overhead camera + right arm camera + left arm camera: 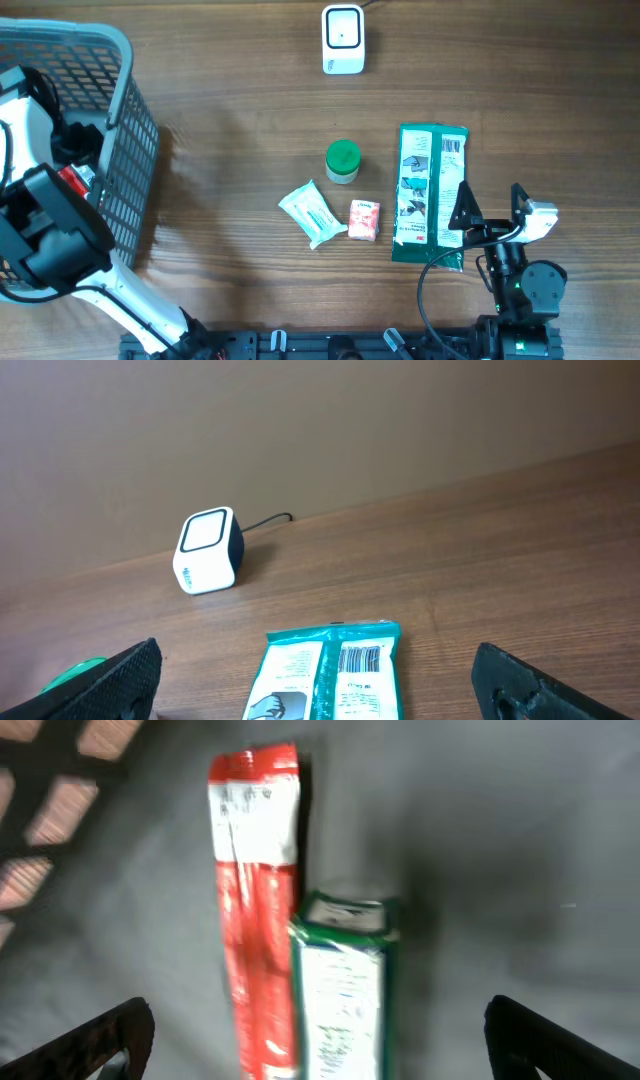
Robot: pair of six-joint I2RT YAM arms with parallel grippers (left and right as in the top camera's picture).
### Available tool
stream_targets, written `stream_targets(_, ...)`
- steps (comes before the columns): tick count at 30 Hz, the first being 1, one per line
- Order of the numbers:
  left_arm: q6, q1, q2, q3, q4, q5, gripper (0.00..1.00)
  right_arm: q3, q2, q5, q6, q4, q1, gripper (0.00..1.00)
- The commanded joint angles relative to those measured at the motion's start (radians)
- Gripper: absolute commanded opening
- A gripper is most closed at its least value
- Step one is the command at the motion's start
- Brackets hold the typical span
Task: Scan the item barcode
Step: 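Reach the left gripper into the basket toward the green medicine box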
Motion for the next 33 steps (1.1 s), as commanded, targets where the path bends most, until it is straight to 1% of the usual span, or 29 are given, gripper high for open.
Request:
stream_targets(1,-0.293,-0.002,-0.032,0.02,-0.048,0.099,1.0,-0.001,-0.004,0.006,0.007,0.005,0.001,1.0)
stream_targets(2,-0.357,-0.002,-0.032,0.016,-0.067,0.099,1.0,-0.001,-0.004,0.006,0.006,0.005,0.001,1.0)
stream_targets(3,-0.372,-0.002,-0.032,0.014,-0.063,0.099,1.0,-0.001,-0.004,0.006,0.006,0.005,0.001,1.0)
stream_targets(8,-0.367,-0.003,-0.031,0.013,-0.034,0.099,0.99,-0.001,-0.004,0.006,0.006,0.005,0.001,0.99)
stream_targets(11,-0.367,-0.003,-0.031,0.013,-0.005,0.132,0.84,-0.001,-0.004,0.006,0.006,0.005,0.001,1.0)
stream_targets(16,-0.344,-0.003,-0.031,0.012,0.021,0.137,0.82,-0.001,-0.004,0.006,0.007,0.005,0.001,1.0)
stream_targets(21,-0.341,-0.003,-0.031,-0.018,0.045,0.136,0.81,-0.001,-0.004,0.006,0.007,0.005,0.001,1.0)
stream_targets(23,-0.341,-0.003,-0.031,-0.067,0.104,0.136,0.79,-0.001,-0.004,0.006,0.006,0.005,0.001,1.0)
stream_targets(24,-0.341,-0.003,-0.031,-0.089,0.127,0.136,0.75,-0.001,-0.004,0.007,0.006,0.005,0.001,1.0)
stream_targets(28,-0.34,-0.003,-0.031,-0.137,0.158,0.136,0.71,-0.001,-0.004,0.006,0.007,0.005,0.001,1.0)
stream_targets(29,-0.34,-0.003,-0.031,-0.147,0.161,0.135,0.68,-0.001,-0.004,0.007,0.006,0.005,0.001,1.0)
stream_targets(31,-0.34,-0.003,-0.031,-0.159,0.162,0.136,0.54,-0.001,-0.004,0.006,0.006,0.005,0.001,1.0)
stream_targets(32,-0.34,-0.003,-0.031,-0.159,0.162,0.136,0.43,-0.001,-0.004,0.006,0.006,0.005,0.001,0.99)
stream_targets(33,-0.34,-0.003,-0.031,-0.159,0.162,0.136,0.25,-0.001,-0.004,0.006,0.006,0.005,0.001,1.0)
